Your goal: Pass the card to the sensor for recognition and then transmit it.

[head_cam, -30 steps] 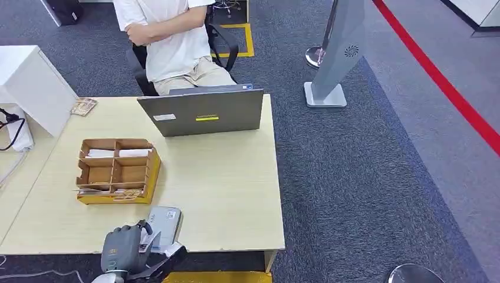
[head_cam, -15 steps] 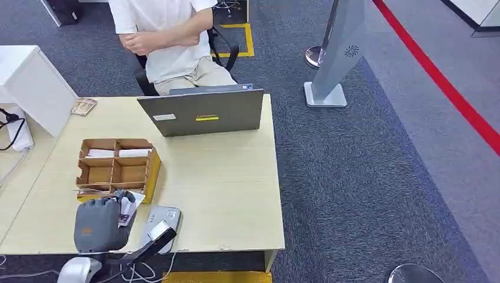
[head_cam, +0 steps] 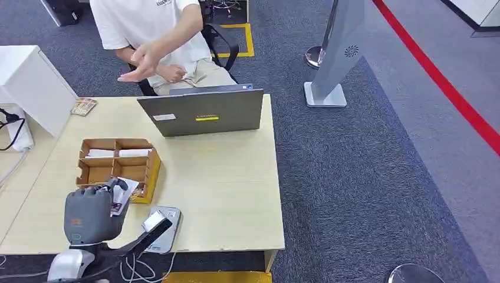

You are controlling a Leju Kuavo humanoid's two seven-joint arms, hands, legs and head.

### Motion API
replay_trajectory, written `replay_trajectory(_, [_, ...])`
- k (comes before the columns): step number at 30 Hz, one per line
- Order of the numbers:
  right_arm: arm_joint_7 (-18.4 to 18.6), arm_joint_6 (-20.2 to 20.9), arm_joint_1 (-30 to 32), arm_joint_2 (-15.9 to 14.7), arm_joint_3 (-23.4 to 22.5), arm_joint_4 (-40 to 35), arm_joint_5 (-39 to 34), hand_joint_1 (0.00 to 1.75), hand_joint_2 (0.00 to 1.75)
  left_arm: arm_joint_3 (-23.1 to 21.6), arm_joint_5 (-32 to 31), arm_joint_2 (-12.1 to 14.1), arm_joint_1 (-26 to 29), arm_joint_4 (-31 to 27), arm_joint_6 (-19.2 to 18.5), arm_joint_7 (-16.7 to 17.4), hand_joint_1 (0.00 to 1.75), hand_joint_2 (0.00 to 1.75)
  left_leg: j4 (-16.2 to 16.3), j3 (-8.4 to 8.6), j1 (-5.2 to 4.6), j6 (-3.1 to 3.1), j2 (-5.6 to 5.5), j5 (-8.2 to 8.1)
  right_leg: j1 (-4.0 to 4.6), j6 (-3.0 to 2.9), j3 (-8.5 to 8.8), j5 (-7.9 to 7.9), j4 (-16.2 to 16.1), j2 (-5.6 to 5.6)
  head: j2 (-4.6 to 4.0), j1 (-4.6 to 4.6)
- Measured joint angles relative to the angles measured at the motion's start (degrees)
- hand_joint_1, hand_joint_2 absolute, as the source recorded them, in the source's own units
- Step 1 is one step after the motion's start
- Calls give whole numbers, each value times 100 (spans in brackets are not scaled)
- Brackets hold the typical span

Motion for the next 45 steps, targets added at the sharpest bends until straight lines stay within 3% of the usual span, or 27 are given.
replay_trajectory(5, [24,28,-38,0,22,2,227,0,175,175,-199,230,-1006,641,273,116,175,175,-1,-2,2,-13,-16,16,1,-13,4,12,2,-14,0,4])
replay_trajectory(13, [24,61,-49,2,109,9,369,0,175,350,-541,409,-1695,1421,561,177,175,175,0,-10,3,-9,-18,24,2,-14,-5,14,3,-16,0,7])
replay_trajectory(17, [76,83,-87,7,188,11,551,0,175,547,-739,636,-2569,2392,894,155,175,175,0,-4,3,-13,-9,28,2,-21,-9,20,4,-9,0,0])
replay_trajectory(24, [164,100,-120,9,308,20,686,0,175,619,-981,778,-3826,3786,859,341,175,175,0,-10,3,-12,-6,39,2,-23,-10,29,5,-7,0,0])
replay_trajectory(29, [179,98,-115,9,343,31,699,0,175,619,-981,806,-4190,4288,887,347,175,175,0,-11,3,-12,-7,39,2,-23,-10,28,5,-8,0,2])
replay_trajectory(38, [179,98,-107,11,350,46,704,0,175,619,-977,806,-4305,4649,894,345,175,175,0,-13,3,-12,2,39,2,-23,-16,28,5,4,0,2])
replay_trajectory(39, [179,98,-107,11,350,48,704,0,175,619,-972,806,-4310,4673,896,343,0,175,-1,-14,3,-13,3,38,2,-23,-17,28,5,5,0,2])
replay_trajectory(45, [159,98,-100,11,350,55,704,0,175,623,-892,806,-4278,4699,900,258,0,175,-3,-17,3,-14,0,37,2,-22,-18,27,5,2,0,2])
